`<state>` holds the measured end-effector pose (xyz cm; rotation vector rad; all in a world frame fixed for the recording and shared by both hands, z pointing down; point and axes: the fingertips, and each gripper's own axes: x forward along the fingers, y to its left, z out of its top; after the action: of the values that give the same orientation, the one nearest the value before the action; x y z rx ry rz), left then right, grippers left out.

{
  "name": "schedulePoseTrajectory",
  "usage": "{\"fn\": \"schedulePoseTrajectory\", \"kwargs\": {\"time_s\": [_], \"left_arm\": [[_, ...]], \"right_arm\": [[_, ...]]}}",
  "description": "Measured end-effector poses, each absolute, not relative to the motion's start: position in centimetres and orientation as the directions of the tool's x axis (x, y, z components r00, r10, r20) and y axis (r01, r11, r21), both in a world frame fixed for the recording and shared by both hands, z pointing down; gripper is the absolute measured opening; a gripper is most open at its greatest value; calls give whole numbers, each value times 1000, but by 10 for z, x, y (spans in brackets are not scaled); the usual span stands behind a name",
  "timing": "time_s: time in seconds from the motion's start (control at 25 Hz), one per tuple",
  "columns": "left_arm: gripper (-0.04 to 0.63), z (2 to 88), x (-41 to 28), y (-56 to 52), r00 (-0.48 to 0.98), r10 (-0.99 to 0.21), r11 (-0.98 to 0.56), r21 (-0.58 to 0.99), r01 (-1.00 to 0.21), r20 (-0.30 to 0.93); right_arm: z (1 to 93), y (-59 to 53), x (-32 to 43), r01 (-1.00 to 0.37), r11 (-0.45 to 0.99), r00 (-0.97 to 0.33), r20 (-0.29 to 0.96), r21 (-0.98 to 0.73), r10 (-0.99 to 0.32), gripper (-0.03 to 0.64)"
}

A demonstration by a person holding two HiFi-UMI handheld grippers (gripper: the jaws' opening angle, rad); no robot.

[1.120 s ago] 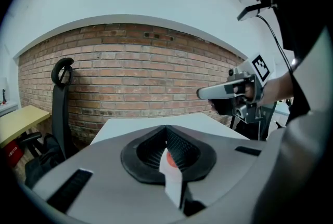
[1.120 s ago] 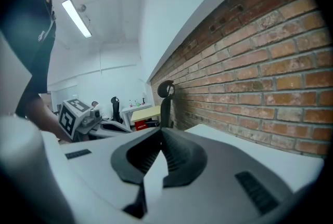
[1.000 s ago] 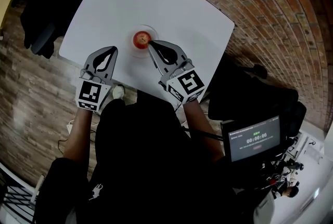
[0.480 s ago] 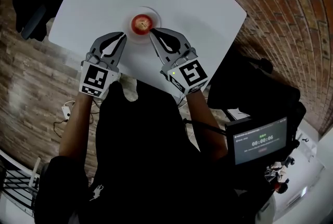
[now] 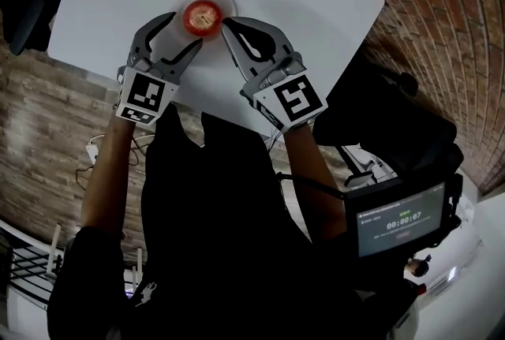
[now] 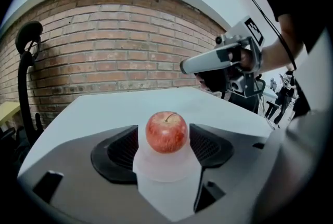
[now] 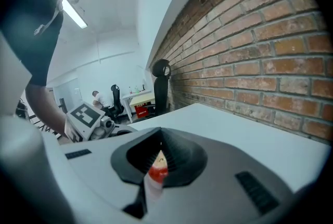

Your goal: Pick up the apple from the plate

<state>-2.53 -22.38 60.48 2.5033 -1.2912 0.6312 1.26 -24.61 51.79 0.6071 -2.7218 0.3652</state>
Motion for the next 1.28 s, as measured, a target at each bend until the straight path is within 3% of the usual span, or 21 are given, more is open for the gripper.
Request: {"fn": "schedulePoseTrajectory", "kwargs": {"time_s": [0.6,1.28], "left_arm": [[450,638,-6,-230,510,-685,-600,-6,-800,520],[448,652,-2,-257,468,-710,-588,-78,-805,527]], "right_arm": [[523,-244,22,-469,864,-846,374,-182,-380,3],[525,-249,42,-512,842,-822,383,-173,-421,3]]}}
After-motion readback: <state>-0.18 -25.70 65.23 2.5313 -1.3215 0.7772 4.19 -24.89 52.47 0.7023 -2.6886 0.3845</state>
